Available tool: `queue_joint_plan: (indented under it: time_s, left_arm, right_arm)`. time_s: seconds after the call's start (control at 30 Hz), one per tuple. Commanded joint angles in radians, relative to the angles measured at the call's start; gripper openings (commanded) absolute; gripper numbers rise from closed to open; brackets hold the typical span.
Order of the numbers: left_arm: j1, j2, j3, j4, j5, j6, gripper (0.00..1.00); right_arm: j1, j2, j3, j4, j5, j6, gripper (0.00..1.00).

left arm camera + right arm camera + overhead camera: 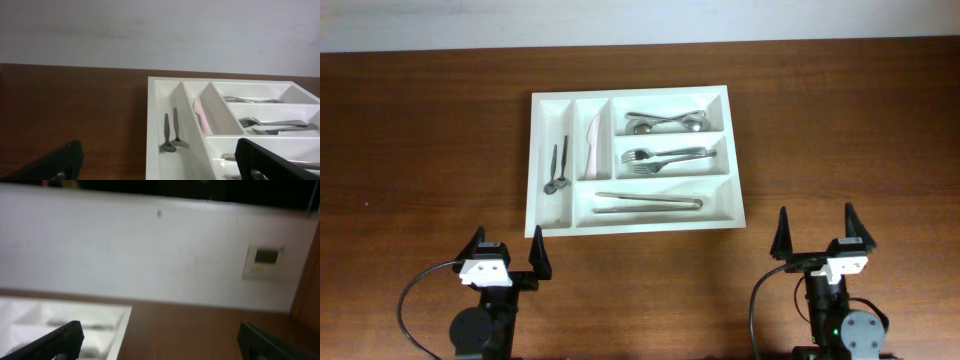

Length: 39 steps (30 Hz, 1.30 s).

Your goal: Pack container

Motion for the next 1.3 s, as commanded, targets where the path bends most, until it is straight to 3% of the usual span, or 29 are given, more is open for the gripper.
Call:
queue_joint_plan:
  time_s: [0.0,0.27,1.27]
  left_arm:
    - [-0.005,-0.01,-0.007,0.0,-0.003,0.019,0.99]
    - [-0.005,-0.01,-0.007,0.0,-0.003,0.019,0.99]
    - [-0.005,-0.01,-0.007,0.0,-0.003,0.019,0.99]
  right_arm:
    - [0.011,-0.012,-0.005,-0.05,-0.013,0.009,0.99]
    - [0.011,-0.012,-0.005,-0.233,-0.013,0.009,0.99]
    - [0.011,-0.012,-0.005,-0.232,-0.012,0.008,0.99]
